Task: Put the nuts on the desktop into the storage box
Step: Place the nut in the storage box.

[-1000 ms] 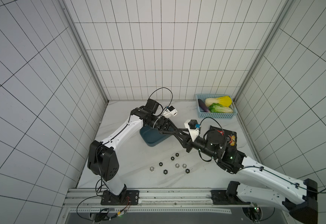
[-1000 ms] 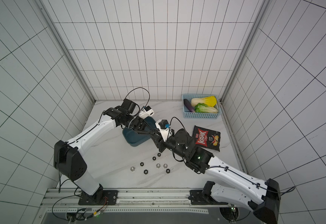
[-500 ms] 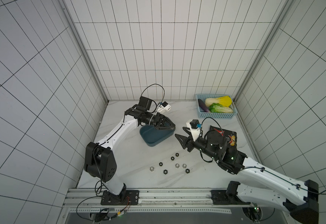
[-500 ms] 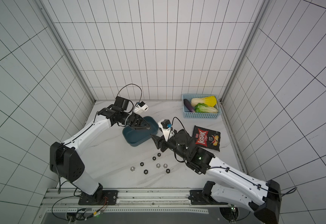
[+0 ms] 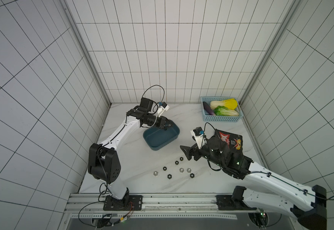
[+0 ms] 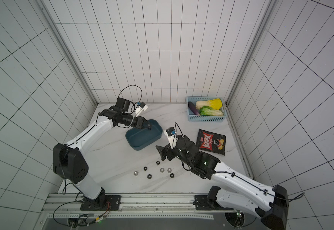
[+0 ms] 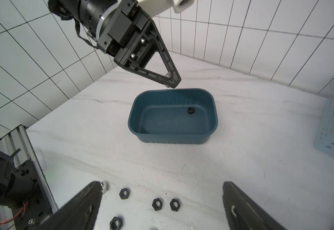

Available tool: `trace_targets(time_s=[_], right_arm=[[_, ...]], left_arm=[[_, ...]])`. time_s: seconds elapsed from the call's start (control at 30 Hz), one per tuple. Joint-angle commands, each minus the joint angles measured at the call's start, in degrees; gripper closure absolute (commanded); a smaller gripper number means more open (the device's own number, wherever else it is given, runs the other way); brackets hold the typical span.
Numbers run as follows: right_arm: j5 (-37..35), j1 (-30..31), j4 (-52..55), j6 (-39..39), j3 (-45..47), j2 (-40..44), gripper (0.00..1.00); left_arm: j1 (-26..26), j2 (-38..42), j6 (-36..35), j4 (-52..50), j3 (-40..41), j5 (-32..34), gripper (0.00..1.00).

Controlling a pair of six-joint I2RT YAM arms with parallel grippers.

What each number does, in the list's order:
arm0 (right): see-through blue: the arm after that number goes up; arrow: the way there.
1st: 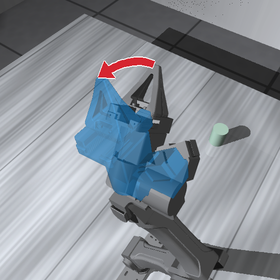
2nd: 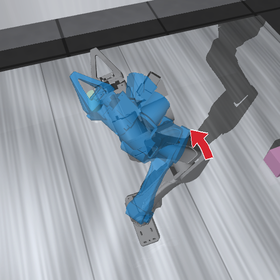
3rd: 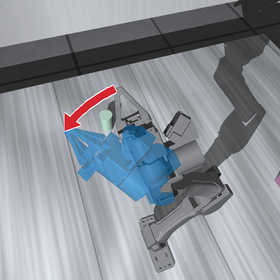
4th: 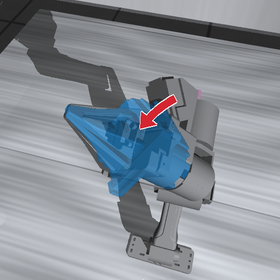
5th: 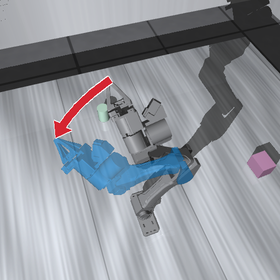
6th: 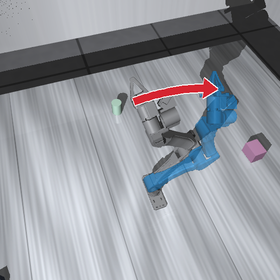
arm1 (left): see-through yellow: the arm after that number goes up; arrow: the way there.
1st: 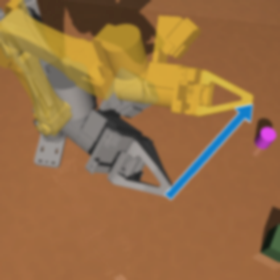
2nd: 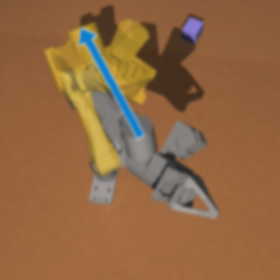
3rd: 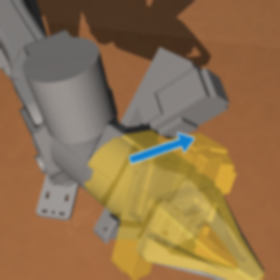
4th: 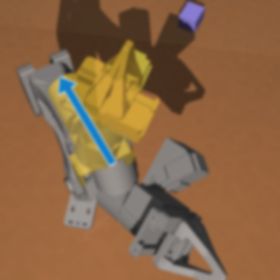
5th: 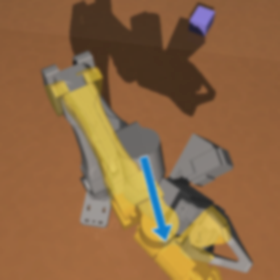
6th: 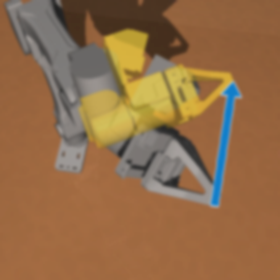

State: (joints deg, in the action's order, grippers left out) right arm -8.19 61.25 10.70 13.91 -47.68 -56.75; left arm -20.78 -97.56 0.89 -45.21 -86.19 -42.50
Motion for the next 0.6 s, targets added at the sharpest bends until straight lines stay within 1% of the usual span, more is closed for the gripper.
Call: trace_targets(time_s=[0.0, 0.17, 0.27, 0.47, 0.57], right_arm=[[-1.2, 0.3, 1.9, 4.3, 0.7, -2.5, 0.01], [-3.4, 0.3, 1.3, 8.3, 1.1, -5.2, 0.01], [-4.4, 0.3, 2.0, 8.9, 1.4, -5.9, 0.01], [-7.3, 0.3, 1.0, 7.8, 3.1, -4.6, 0.01], [-7.8, 0.3, 1.9, 6.2, 2.3, -4.7, 0.01]], left_arm=[[-2.0, -2.0, -5.1, 3.3, 0.1, 14.3, 0.92], [-3.2, -7.5, -7.5, 3.7, -1.7, 23.2, 0.93], [-3.3, -12.1, -8.3, 3.7, -3.8, 27.6, 0.93], [-3.9, -18.0, -8.8, 3.0, -7.9, 31.5, 0.93], [-4.0, -20.0, -8.7, 2.6, -9.1, 31.7, 0.93]])
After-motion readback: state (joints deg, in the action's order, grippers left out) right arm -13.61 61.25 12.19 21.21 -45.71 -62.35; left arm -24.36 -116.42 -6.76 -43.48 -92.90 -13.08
